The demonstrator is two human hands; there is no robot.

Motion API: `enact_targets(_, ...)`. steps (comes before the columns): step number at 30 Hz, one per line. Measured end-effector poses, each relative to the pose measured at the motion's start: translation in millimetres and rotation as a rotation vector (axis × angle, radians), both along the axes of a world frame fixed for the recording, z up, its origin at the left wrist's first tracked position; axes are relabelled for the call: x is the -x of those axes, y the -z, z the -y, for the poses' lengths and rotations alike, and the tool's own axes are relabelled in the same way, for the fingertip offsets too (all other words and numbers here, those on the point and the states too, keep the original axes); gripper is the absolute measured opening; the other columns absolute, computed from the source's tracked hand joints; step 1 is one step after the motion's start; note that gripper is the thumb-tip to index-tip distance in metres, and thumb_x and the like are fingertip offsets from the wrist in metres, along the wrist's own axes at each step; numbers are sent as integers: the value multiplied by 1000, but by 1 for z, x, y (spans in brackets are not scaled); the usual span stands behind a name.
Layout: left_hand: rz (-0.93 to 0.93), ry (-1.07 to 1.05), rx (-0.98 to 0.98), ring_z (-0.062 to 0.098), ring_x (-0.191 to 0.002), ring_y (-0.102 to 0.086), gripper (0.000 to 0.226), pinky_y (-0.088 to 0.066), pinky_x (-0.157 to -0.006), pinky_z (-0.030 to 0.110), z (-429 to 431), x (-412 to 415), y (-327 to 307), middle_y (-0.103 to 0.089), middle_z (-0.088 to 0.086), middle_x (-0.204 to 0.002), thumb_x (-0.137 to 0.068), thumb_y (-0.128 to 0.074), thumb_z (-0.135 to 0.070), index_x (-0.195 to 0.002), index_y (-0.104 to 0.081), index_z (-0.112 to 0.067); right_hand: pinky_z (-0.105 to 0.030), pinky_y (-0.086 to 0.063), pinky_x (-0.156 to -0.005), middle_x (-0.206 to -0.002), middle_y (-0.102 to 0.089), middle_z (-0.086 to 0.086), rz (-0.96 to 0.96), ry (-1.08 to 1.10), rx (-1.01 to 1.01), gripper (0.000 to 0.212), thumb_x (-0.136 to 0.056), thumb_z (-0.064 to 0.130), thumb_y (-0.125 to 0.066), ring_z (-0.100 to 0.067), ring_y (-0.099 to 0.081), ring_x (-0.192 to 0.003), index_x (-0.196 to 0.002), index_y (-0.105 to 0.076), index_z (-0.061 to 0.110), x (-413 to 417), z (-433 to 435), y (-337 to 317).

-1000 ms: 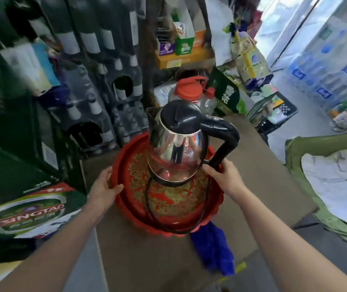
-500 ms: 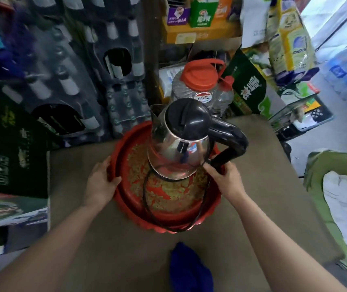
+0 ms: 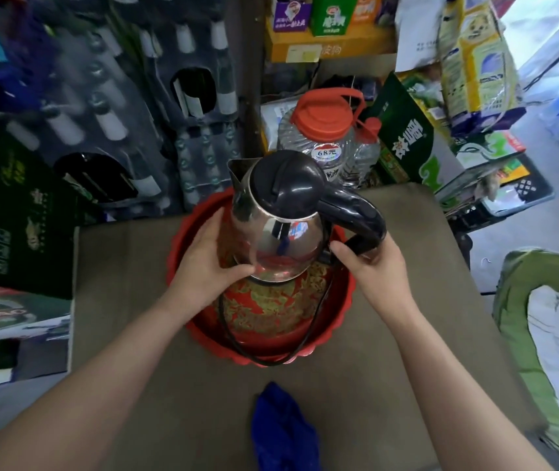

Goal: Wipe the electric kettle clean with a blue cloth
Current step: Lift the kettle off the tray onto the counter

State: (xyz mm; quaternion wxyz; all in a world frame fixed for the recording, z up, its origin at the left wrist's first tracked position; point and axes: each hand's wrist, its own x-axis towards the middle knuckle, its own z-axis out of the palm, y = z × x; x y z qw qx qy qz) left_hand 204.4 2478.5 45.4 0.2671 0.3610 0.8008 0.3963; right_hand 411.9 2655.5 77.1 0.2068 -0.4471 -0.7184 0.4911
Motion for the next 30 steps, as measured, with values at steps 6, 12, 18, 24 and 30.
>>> enact_targets(6, 203, 34, -53, 1, -134, -42, 115, -35, -114, 32, -9, -2, 4, -45, -17, -146, -62, -89, -29, -151, -16, -41, -29, -55, -91, -98, -72, 17, 24, -42, 28, 29, -87, 26, -75, -2, -68, -94, -114, -64, 28, 3, -6, 2)
enact_targets(12, 178, 27, -95, -4, -131, -42, 113, -32, -104, 7, -10, -6, 3, -46, -19, -143, -64, -88, -22, -152, -19, -36, -47, -54, -94, -104, -74, 9, 14, -52, -1, 26, -86, 31, -75, -17, -69, -100, -104, -61, 44, 0, -4, 0)
enact_targets(18, 235, 30, -170, -5, -125, -51, 108, -39, -108, 23, -7, -7, -20, -50, -16, -140, -66, -87, -11, -151, -23, -31, -41, -55, -91, -94, -71, 13, 28, -52, -99, 30, -88, 28, -75, -7, -68, -88, -115, -64, 20, -3, 1, -33)
enact_targets(24, 243, 35, -240, 6, -133, -46, 107, -37, -113, 40, 15, -13, -56, -46, -12, -146, -58, -87, -32, -142, -25, -54, -40, -55, -93, -94, -69, 17, 18, -46, -127, 33, -88, 27, -74, -7, -68, -90, -118, -64, 21, -11, 25, -70)
enact_targets(30, 309, 20, -204, 15, -128, -52, 114, -45, -104, 40, 107, -36, -70, -50, -9, -143, -53, -87, -33, -148, -24, -45, -20, -52, -84, -97, -68, 23, -12, -49, -33, 34, -90, 20, -73, 13, -65, -86, -119, -60, 33, -32, 116, -83)
